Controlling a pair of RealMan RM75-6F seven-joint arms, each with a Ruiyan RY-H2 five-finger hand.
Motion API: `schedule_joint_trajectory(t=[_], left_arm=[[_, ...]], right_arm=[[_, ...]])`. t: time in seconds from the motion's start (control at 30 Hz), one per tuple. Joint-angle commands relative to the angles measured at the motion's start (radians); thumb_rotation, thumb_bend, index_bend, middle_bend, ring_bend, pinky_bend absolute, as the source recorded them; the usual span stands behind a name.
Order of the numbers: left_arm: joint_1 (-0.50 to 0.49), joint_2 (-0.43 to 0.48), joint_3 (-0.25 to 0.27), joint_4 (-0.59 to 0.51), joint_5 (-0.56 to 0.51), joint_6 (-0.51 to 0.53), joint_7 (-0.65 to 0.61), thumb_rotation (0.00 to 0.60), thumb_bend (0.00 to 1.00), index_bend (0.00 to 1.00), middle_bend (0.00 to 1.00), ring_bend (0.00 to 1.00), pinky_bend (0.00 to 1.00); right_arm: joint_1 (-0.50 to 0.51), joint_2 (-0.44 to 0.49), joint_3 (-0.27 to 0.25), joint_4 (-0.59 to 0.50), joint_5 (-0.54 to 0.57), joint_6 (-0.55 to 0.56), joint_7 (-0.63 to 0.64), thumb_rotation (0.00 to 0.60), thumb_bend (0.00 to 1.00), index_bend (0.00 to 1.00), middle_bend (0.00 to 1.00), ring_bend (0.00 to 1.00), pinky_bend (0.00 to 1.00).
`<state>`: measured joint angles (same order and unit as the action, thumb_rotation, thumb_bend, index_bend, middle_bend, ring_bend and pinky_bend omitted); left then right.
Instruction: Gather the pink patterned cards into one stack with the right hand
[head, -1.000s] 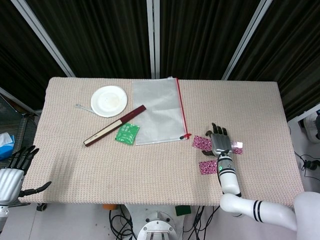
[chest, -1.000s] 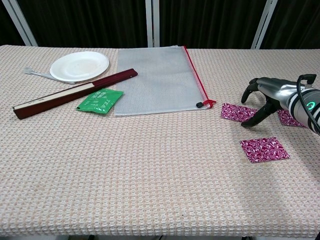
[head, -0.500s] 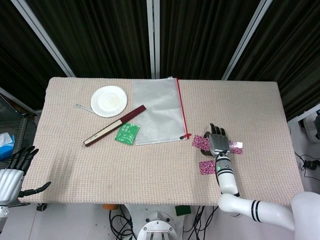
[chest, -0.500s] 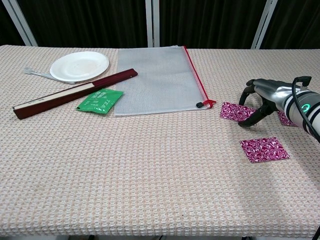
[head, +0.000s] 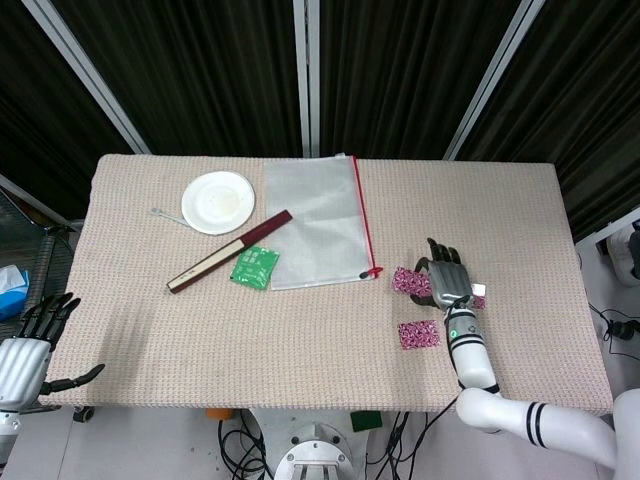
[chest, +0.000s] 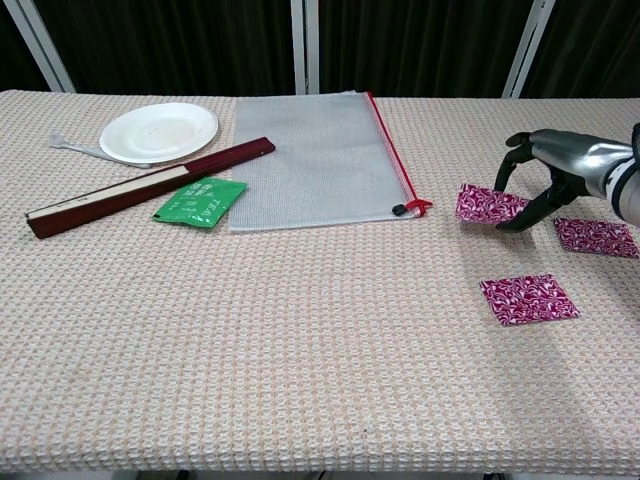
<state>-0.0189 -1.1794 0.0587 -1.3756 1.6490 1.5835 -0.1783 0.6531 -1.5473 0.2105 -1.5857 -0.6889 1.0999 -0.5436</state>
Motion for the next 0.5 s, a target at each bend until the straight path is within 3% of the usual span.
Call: schedule_joint_trajectory(t=[0.03,0.23,0.5], left_arm=[[-0.001,0.001,0.0,-0.009,0.0,-0.003,0.01,0.282,0.09,0.06,0.04,0.0,0.11],[-0.002,0.003,0.0,-0.034,-0.002,-0.009,0.04,0.281,0.09,0.06,0.04,0.0,0.11],[-0.013,-0.003,-0.001,-0.06,0.002,-0.026,0.072,0.283,0.09,0.06,0.04,0.0,0.11]], right_arm=[[-0.027,0.106,-0.018,-0.026,-0.087,-0.099,0.102,0.6,0.48,0.46,0.0,0.0,0.0],[-0.031,0.267,-0.082,0.022,-0.281,-0.27,0.218,0.6,0.48,0.46,0.0,0.0,0.0],[-0.059,0.319,-0.139,0.127,-0.474,-0.296,0.344,0.6,0.48,0.46,0.0,0.0,0.0]])
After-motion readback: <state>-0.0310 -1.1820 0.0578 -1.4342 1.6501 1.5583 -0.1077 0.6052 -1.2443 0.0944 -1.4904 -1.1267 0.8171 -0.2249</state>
